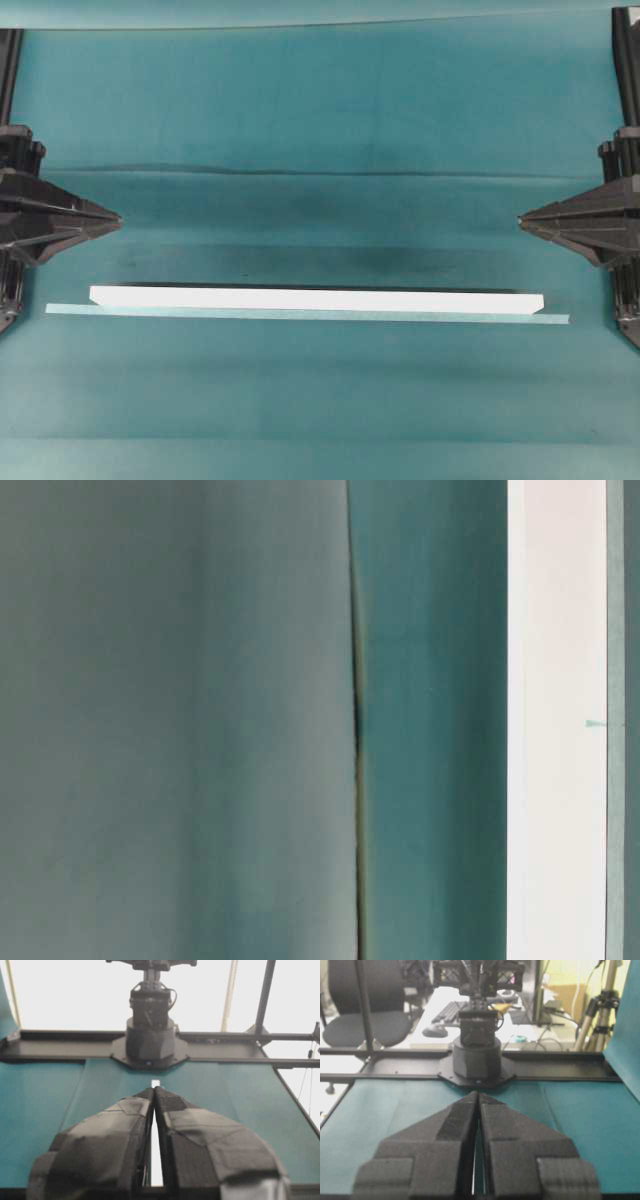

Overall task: Lift a wooden board with both hands.
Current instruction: 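Move both grippers inward and down toward the white board's two ends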

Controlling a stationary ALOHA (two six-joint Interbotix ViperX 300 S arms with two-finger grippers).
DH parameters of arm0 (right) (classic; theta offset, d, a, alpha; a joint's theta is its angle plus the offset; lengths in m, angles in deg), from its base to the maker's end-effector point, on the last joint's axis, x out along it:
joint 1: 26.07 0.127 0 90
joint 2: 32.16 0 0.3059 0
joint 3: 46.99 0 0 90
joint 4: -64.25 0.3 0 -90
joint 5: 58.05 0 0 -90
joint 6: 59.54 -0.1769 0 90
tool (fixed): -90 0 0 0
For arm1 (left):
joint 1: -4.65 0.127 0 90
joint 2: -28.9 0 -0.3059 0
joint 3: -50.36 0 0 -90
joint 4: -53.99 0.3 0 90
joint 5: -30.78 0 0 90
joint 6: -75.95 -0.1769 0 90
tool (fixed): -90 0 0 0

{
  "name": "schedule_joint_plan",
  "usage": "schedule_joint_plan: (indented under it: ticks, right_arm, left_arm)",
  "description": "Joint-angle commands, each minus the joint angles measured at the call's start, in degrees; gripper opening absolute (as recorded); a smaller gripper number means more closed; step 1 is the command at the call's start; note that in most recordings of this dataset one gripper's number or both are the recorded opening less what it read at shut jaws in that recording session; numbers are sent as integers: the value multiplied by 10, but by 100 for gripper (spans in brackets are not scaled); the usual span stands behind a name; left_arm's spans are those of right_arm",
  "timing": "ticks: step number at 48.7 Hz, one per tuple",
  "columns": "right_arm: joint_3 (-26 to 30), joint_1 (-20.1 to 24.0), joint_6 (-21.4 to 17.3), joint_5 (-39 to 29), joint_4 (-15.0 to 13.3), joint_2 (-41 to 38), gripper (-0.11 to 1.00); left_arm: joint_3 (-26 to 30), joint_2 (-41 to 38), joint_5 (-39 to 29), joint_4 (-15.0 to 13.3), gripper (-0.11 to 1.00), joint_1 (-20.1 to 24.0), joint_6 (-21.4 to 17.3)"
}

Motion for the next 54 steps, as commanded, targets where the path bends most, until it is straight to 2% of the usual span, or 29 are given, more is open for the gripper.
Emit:
schedule_joint_plan:
  ticks: [1,3,6,10,20,30,36,49,54]
  right_arm:
    - [4,-14,-4,2,5,-9,10]
    - [4,-20,-5,-12,17,-10,9]
    - [6,-25,-11,-41,26,-11,0]
    - [10,-33,-17,-80,28,-15,0]
    - [46,-38,-47,-173,28,-41,0]
    - [130,-38,-60,-328,28,-125,0]
    - [180,-34,-59,-397,28,-177,0]
    - [258,-26,-59,-485,28,-280,0]
    - [289,-27,-59,-523,29,-320,0]
  left_arm:
    - [26,-28,-9,2,14,11,18]
    - [34,-31,-11,4,13,13,22]
    - [45,-33,-16,5,5,16,25]
    - [54,-36,-24,5,-2,18,27]
    - [101,-90,-101,6,-2,14,29]
    - [175,-144,-239,6,-2,13,28]
    - [207,-171,-325,6,-2,13,28]
    - [255,-238,-430,6,-2,18,30]
    - [274,-266,-470,6,-2,21,43]
